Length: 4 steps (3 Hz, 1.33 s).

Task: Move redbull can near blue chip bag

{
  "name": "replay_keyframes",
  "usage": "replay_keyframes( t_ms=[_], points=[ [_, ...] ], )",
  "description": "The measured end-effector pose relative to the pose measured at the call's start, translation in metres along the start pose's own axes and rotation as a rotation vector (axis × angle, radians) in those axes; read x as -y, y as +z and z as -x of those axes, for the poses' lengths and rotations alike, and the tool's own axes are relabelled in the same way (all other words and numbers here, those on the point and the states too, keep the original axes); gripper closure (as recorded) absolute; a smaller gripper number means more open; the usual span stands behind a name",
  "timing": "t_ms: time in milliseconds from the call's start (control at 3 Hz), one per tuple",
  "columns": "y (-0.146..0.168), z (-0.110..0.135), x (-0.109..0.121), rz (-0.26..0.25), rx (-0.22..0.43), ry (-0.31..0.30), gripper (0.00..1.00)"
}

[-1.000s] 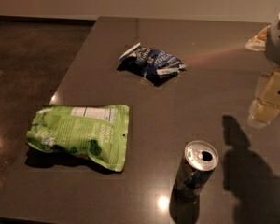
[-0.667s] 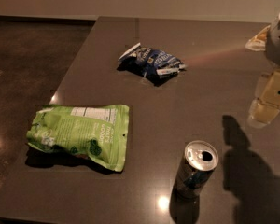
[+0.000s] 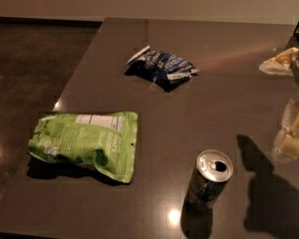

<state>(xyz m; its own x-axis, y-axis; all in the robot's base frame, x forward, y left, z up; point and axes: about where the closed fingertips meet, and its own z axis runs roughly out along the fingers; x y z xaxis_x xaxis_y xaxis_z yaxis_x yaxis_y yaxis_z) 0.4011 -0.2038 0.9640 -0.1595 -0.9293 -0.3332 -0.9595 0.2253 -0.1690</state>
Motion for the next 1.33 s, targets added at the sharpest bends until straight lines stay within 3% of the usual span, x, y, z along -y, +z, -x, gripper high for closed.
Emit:
replay_keyframes(
  t_ms=[667,1333],
  points=[
    [0.023,0.014,-0.064,0.078,0.226,-0.077,0.0],
    [0.043,0.048,-0.102,0.128,0.347,-0.132,0.0]
  ],
)
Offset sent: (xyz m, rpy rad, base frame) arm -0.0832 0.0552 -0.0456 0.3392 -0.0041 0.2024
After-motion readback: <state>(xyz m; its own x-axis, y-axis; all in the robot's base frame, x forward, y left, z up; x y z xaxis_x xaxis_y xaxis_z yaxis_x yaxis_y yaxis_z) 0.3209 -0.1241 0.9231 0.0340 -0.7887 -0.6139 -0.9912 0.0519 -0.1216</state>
